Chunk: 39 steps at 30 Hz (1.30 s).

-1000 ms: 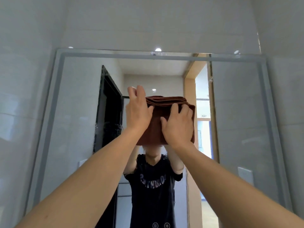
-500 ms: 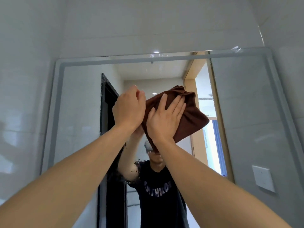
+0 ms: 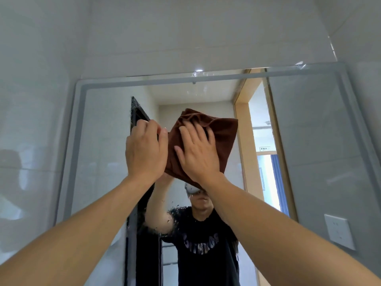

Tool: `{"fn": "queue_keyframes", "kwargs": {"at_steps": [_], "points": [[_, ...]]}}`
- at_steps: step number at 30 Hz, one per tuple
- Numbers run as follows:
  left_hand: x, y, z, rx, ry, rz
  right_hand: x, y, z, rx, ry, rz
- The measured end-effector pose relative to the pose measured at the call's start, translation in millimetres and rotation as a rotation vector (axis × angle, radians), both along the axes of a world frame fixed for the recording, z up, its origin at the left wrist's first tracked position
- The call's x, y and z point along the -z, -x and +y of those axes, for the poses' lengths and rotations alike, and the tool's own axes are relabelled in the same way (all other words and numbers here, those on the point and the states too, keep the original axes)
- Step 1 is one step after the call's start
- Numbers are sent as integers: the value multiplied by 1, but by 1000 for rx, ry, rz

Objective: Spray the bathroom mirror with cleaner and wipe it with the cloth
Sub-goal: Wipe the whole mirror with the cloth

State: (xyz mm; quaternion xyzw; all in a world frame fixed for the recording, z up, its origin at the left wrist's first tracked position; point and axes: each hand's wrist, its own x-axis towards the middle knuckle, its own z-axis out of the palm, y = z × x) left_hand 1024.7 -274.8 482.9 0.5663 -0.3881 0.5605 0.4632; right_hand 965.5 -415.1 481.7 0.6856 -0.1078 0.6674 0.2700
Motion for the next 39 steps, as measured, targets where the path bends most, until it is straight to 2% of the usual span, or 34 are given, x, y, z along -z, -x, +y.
{"fn": "queue_keyframes", "kwargs": {"at_steps": [4,7,11,16,21,27,32,35,39], "points": [[-4,4,-4,-38,-17,-18,-27,37,-29,-2,-43,-18],[-14,4,-1,-53,-17,-61,-51,47,-38,108,-141,-83],[-40,-10,8,-132,-27,-130,-79,12,-10,154,-156,-59],[-62,-25,16,-202,28,-125,-75,-41,37,5,-55,48],[-42,-43,14,-224,76,-38,-66,-31,15,80,77,140],[-18,-50,9,-311,-114,70,-123,23,-32,139,-70,27],[-14,-65,37,-337,-131,52,-149,-6,-8,132,-90,0],[-11,-80,62,-354,-132,66,-145,-40,26,125,11,94],[2,-90,80,-335,-133,136,-115,-79,61,136,217,317]]}}
